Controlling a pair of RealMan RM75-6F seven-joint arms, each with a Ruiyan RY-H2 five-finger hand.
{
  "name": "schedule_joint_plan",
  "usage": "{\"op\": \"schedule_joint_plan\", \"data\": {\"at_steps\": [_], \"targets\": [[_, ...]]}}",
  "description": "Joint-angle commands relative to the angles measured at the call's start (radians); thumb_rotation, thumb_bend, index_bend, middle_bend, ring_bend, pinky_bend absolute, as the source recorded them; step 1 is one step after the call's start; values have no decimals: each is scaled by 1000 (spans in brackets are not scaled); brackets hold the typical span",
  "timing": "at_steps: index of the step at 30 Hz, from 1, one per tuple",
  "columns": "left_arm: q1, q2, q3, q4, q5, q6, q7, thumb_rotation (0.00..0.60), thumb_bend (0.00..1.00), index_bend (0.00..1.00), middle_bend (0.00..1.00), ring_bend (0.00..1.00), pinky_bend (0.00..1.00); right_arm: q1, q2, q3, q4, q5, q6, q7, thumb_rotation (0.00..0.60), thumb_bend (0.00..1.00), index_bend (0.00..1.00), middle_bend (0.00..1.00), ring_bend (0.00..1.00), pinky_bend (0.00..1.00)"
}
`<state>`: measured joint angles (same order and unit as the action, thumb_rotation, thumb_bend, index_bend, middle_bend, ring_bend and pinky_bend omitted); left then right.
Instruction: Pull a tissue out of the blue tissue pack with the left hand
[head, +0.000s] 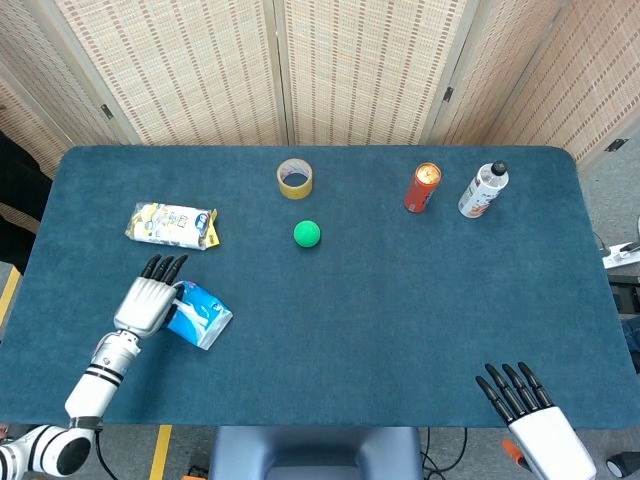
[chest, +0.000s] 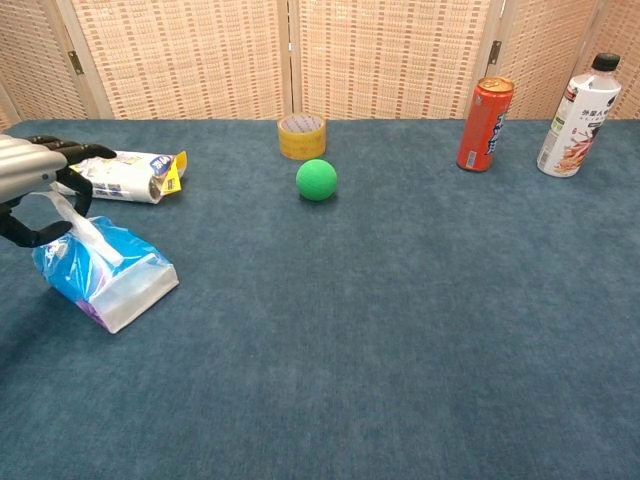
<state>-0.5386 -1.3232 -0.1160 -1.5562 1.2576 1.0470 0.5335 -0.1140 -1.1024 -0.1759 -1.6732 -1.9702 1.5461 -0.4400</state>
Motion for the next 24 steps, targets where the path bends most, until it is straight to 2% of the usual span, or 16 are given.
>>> {"op": "schedule_joint_plan", "data": {"at_steps": [1,5,11,13,17,21,24], "targets": [[-1,20,3,-18,10,14,7,600,590,645,24,0,98,0,1,0,0,0,1,1,600,17,0,0,0,0],[-1,65,-6,-71,26,46,24,600,592,654,26,0,98,0,2,0,0,0,3,3,600,17,0,0,0,0],[-1,141,-49,-179,34,107,27,600,591,655,24,0,98,0,2,-1,1,-2,5,5,600,17,0,0,0,0],[-3,204,-99,-266,37,153,18,600,593,656,23,0,98,0,3,-2,1,-4,6,5,600,17,0,0,0,0],[-9,301,-135,-350,24,176,73,600,594,655,23,0,98,-2,4,-3,3,-9,14,9,600,17,0,0,0,0],[5,359,-138,-371,10,193,87,600,593,655,23,0,98,-4,6,-5,6,-13,19,11,600,17,0,0,0,0],[34,377,-114,-352,5,201,50,600,593,654,27,0,98,-6,5,-7,7,-19,23,11,600,17,0,0,0,0]]}}
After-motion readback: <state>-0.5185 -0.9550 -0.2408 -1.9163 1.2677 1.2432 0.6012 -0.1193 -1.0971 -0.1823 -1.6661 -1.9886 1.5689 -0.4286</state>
